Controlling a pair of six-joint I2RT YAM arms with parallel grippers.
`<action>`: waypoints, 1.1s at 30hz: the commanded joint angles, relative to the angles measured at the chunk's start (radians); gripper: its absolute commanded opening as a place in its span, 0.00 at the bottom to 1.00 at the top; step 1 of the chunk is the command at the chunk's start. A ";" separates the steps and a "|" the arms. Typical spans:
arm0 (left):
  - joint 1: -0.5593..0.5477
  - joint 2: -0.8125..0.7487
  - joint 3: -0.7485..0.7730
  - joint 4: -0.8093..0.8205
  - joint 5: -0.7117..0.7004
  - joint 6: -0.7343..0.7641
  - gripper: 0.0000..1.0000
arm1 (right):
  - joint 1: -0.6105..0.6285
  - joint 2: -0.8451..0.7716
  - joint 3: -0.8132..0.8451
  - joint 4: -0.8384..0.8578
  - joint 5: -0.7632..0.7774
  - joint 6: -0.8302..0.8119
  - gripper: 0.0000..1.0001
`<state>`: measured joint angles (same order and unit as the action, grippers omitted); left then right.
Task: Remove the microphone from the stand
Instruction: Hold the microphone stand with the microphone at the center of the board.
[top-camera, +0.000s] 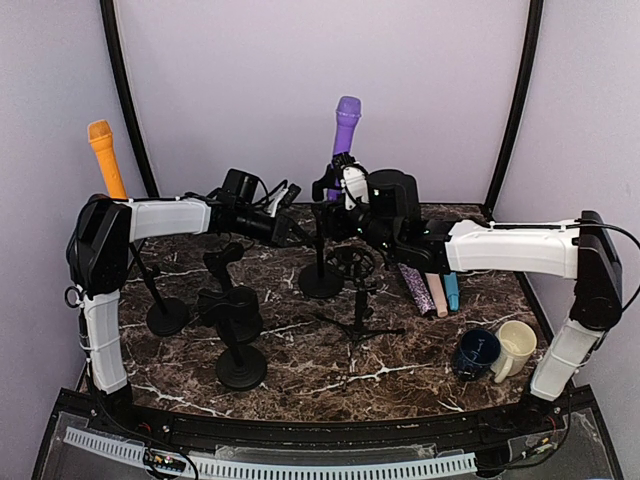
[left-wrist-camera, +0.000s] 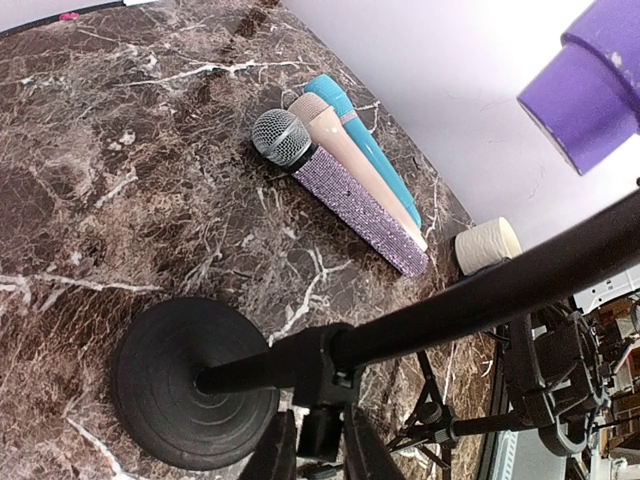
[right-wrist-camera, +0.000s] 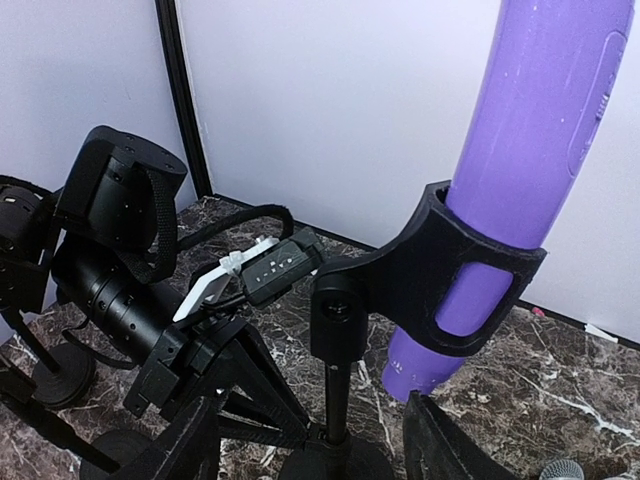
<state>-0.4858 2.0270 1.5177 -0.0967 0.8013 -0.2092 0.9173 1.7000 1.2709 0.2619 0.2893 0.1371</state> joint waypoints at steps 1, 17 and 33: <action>-0.003 0.001 -0.009 0.022 0.019 -0.029 0.15 | 0.000 0.023 0.024 0.030 0.007 0.013 0.64; -0.004 0.000 -0.031 0.017 0.042 -0.022 0.03 | -0.045 0.136 0.117 -0.029 0.008 0.075 0.54; -0.004 0.000 -0.031 0.016 0.058 -0.014 0.00 | -0.052 0.212 0.173 -0.001 -0.013 0.030 0.34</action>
<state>-0.4870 2.0289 1.5040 -0.0689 0.8345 -0.2291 0.8745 1.8904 1.4097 0.2230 0.2810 0.1730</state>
